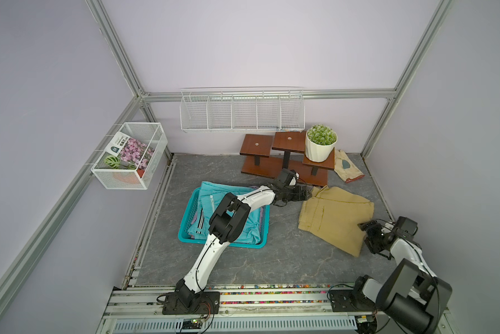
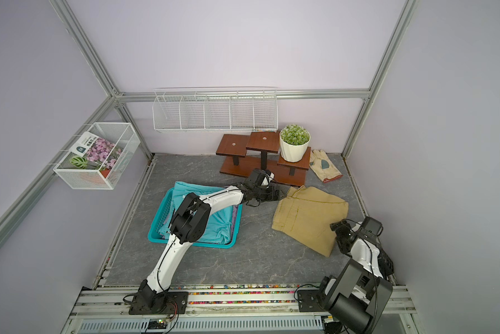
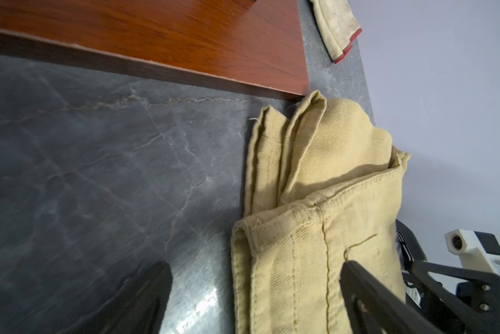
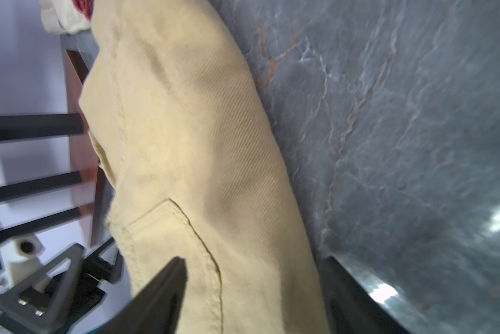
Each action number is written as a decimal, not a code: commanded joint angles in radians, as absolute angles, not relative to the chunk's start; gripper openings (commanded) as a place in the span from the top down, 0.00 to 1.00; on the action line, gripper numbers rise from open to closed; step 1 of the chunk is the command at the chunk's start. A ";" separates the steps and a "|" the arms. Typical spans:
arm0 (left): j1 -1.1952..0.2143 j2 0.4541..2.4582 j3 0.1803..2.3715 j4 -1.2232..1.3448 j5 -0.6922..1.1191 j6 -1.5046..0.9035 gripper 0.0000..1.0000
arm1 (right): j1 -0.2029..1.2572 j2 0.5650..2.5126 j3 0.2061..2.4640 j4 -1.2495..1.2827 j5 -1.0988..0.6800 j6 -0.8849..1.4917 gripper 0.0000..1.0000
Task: Put the folded long pants in the basket
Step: Adjust the long pant at the center of the board, then pick up the long pant at the center of the board.
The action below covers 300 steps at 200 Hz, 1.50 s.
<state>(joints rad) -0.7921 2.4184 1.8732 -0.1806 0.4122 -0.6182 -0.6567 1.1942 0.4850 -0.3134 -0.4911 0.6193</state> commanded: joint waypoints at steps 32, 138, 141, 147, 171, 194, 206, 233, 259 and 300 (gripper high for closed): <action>-0.797 2.506 1.979 -0.335 0.505 -0.585 0.04 | -0.552 1.352 0.548 -0.239 -0.478 0.634 0.24; -0.834 2.653 2.153 -0.358 0.592 -0.580 0.18 | -0.473 1.326 0.571 -0.254 -0.431 0.622 1.00; -0.834 2.657 2.156 -0.357 0.595 -0.582 0.19 | -0.472 1.326 0.571 -0.254 -0.431 0.621 1.00; -0.833 2.665 2.162 -0.356 0.598 -0.586 0.22 | -0.469 1.325 0.571 -0.253 -0.433 0.621 1.00; -0.834 2.693 2.185 -0.347 0.606 -0.598 0.27 | -0.455 1.323 0.572 -0.252 -0.431 0.618 1.00; -0.834 2.711 2.191 -0.313 0.632 -0.619 0.31 | -0.436 1.321 0.575 -0.250 -0.422 0.618 1.00; -0.836 2.724 2.205 -0.305 0.643 -0.629 0.31 | -0.424 1.324 0.579 -0.248 -0.417 0.618 1.00; -0.846 2.768 2.274 -0.345 0.644 -0.622 0.31 | -0.402 1.332 0.588 -0.250 -0.413 0.617 1.00; -0.856 2.781 2.288 -0.351 0.655 -0.620 0.35 | -0.386 1.327 0.592 -0.247 -0.414 0.614 1.00; -0.861 2.771 2.280 -0.355 0.648 -0.613 0.96 | -0.379 1.313 0.597 -0.258 -0.406 0.611 1.00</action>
